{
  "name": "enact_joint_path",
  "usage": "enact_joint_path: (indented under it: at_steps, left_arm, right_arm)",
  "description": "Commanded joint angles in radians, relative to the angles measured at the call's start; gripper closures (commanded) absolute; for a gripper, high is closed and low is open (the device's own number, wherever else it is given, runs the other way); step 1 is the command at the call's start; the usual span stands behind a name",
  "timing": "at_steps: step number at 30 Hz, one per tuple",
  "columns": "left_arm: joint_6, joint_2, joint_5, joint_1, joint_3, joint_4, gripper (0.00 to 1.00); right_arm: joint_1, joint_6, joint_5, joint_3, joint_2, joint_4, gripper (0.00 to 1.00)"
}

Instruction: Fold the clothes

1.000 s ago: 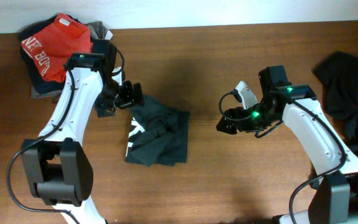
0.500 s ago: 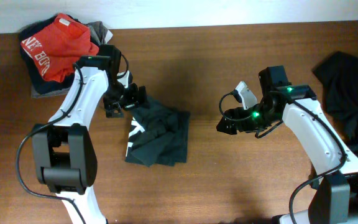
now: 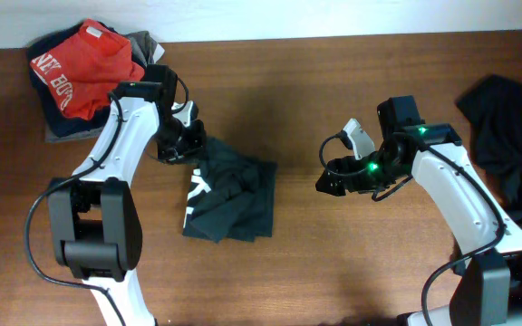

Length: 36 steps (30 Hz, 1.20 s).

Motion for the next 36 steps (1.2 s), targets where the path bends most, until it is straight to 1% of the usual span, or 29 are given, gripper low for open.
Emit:
enact_joint_path:
  at_steps: [1, 5, 13, 21, 29, 33, 34, 36]
  left_arm:
    - [0.009, 0.008, 0.045, -0.009, -0.005, 0.007, 0.99]
    - [0.009, 0.007, 0.096, -0.026, 0.015, -0.001, 0.99]
    - [0.008, 0.003, 0.125, -0.109, 0.097, -0.075, 0.99]
    - [-0.023, 0.003, 0.123, -0.226, 0.113, -0.032, 0.99]
    - [-0.138, 0.005, 0.119, -0.301, 0.113, 0.083, 0.98]
    - [-0.193, 0.005, 0.124, -0.319, 0.113, 0.082, 0.98]
    - [-0.199, 0.005, 0.124, -0.324, 0.113, 0.077, 0.98]
    - [-0.209, 0.006, 0.124, -0.345, 0.113, 0.076, 0.88]
  right_arm:
    - [-0.004, 0.004, 0.005, -0.002, -0.001, 0.0, 0.21]
    - [-0.004, 0.004, 0.006, -0.002, -0.001, 0.0, 0.21]
    - [-0.004, 0.001, 0.009, -0.019, -0.001, 0.004, 0.21]
    - [-0.004, 0.001, 0.009, -0.019, 0.001, 0.004, 0.21]
    - [-0.004, 0.002, 0.008, -0.019, 0.001, 0.004, 0.21]
    - [-0.004, 0.002, 0.009, -0.019, 0.001, 0.004, 0.21]
    - [-0.004, 0.002, 0.008, -0.019, 0.001, 0.004, 0.21]
    - [-0.004, 0.005, 0.009, -0.019, 0.001, 0.008, 0.21]
